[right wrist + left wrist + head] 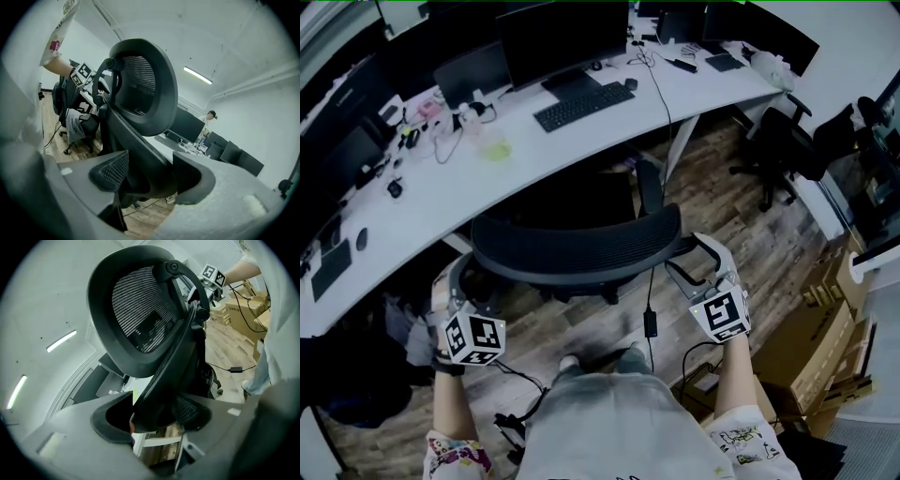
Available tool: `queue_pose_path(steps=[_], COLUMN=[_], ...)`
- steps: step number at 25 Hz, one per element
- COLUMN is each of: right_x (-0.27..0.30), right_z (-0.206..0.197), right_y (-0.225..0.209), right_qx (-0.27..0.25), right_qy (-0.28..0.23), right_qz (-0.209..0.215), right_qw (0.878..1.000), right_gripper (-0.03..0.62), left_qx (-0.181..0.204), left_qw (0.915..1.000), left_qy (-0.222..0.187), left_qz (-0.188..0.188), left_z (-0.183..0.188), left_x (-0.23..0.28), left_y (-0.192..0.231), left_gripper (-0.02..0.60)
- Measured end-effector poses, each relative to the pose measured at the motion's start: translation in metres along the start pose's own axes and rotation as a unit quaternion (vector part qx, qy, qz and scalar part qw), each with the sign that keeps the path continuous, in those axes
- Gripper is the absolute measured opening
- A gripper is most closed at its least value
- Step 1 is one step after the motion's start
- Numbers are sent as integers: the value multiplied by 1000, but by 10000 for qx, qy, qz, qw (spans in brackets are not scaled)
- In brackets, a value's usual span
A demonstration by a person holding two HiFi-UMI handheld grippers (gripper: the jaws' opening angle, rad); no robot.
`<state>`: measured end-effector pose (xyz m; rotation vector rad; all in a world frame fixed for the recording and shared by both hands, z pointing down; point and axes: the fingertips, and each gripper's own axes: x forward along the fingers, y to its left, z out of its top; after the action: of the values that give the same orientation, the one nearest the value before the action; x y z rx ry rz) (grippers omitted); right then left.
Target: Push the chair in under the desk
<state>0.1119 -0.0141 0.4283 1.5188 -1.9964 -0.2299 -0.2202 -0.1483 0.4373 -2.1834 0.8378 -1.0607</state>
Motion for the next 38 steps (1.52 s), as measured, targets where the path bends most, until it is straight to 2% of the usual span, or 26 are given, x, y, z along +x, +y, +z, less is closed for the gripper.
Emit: queue_pose_path(steps=[14, 21, 28, 38], right_x=[23, 30, 43, 78], right_z=[-20, -26, -28, -31], right_y=[-53, -70, -83, -109], right_qx=[-305, -432, -495, -509], right_qy=[-398, -570, -633, -620], right_qz=[602, 853, 925, 954], right_qw=[9969, 9938, 9925, 9922], right_gripper=[290, 290, 290, 290], left_qx=[-266, -376, -416, -458], left_qw=[9972, 9951, 9944, 9939], left_qy=[443, 611, 665, 681], left_qz=[532, 675, 714, 741], left_z=[31, 44, 49, 54], left_x=[7, 6, 15, 53], left_y=[-20, -29, -28, -10], left_gripper=[270, 268, 268, 268])
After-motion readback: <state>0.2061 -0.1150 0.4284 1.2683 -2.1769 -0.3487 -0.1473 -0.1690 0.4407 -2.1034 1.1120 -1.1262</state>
